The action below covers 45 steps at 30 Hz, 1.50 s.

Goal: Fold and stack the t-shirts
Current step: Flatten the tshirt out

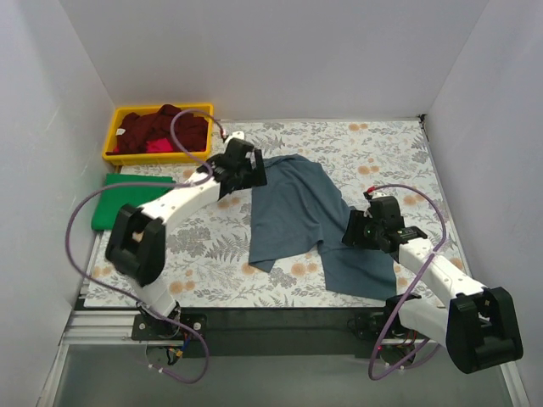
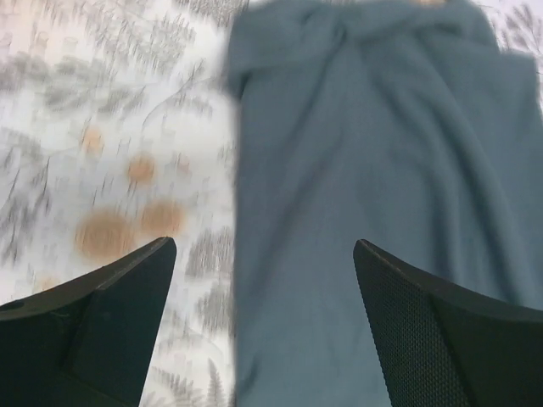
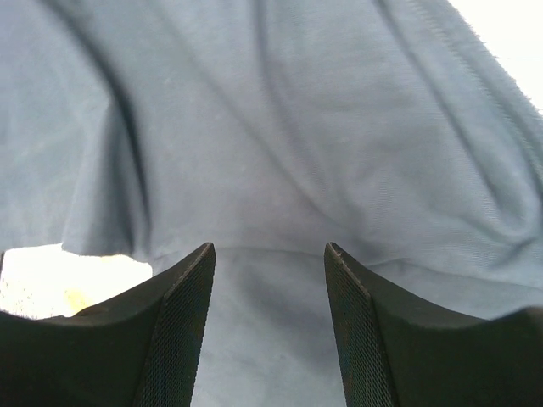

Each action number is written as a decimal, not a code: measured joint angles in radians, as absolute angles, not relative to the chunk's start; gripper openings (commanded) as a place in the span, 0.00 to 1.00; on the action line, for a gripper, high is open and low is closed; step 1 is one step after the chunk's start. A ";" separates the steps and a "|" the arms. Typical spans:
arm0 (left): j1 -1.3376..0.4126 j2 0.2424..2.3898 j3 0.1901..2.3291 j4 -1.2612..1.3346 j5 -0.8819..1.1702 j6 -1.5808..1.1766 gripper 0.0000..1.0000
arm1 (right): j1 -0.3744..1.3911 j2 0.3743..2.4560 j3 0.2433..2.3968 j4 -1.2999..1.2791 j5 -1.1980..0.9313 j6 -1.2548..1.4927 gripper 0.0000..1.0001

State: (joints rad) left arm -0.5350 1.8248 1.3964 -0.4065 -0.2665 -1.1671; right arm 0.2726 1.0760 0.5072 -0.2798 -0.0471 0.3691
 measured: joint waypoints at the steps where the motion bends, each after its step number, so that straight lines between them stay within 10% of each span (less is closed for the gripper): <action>1: -0.544 1.723 1.296 -0.408 -0.258 -1.195 0.84 | 0.283 1.076 0.511 -0.284 -0.046 0.366 0.62; 12: -0.862 1.277 0.715 -0.480 -0.181 -1.539 0.61 | 0.337 1.118 0.512 -0.298 -0.025 0.362 0.61; 33: -1.034 1.546 0.841 -0.581 -0.373 -1.781 0.50 | 0.338 1.108 0.514 -0.298 0.023 0.349 0.62; 41: -1.052 1.647 0.941 -0.675 -0.435 -1.792 0.00 | 0.338 1.126 0.509 -0.297 0.073 0.352 0.62; 45: -1.057 1.658 0.958 -0.720 -0.485 -1.802 0.00 | 0.337 1.151 0.499 -0.293 0.109 0.360 0.62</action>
State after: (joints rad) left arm -1.0573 1.6585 0.9577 -0.7197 -0.4850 -1.8015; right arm 0.3374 1.1515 0.4988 -0.2928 0.1085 0.3595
